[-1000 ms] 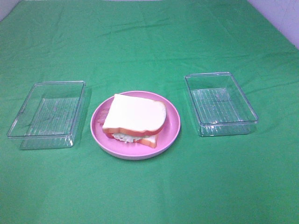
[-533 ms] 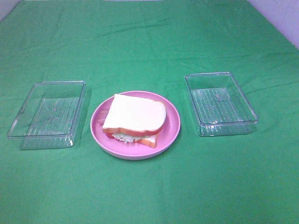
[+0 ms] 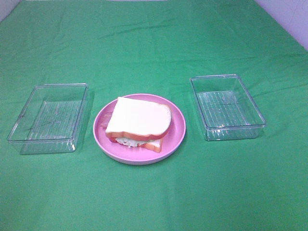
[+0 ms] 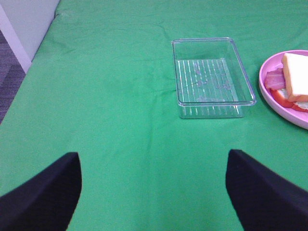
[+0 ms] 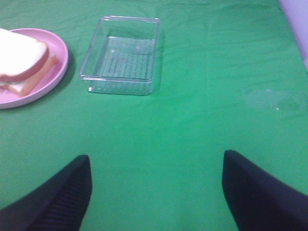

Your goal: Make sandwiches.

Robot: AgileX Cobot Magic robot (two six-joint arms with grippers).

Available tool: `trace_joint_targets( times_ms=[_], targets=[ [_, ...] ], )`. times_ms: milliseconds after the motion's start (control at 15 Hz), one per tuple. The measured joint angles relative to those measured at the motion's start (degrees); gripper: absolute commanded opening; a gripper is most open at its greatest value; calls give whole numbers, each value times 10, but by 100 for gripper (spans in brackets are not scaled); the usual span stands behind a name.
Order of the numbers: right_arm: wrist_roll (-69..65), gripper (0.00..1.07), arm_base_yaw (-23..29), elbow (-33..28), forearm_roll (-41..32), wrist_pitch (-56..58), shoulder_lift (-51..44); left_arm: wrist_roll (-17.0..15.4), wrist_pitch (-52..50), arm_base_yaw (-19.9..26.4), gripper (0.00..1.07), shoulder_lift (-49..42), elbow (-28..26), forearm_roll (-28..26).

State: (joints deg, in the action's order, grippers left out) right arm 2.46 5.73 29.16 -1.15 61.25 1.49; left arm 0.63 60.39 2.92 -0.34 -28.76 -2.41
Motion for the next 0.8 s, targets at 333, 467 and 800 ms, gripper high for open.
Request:
trace_joint_targets(
  times_ms=[333, 467, 800],
  targets=[
    [0, 72, -92, 0, 1, 0, 0, 0, 0, 3, 78, 0, 0, 0],
    [0, 72, -94, -2, 1, -1, -13, 0, 0, 3, 78, 0, 0, 0],
    [0, 72, -94, -2, 1, -1, -18, 0, 0, 3, 78, 0, 0, 0]
  ],
)
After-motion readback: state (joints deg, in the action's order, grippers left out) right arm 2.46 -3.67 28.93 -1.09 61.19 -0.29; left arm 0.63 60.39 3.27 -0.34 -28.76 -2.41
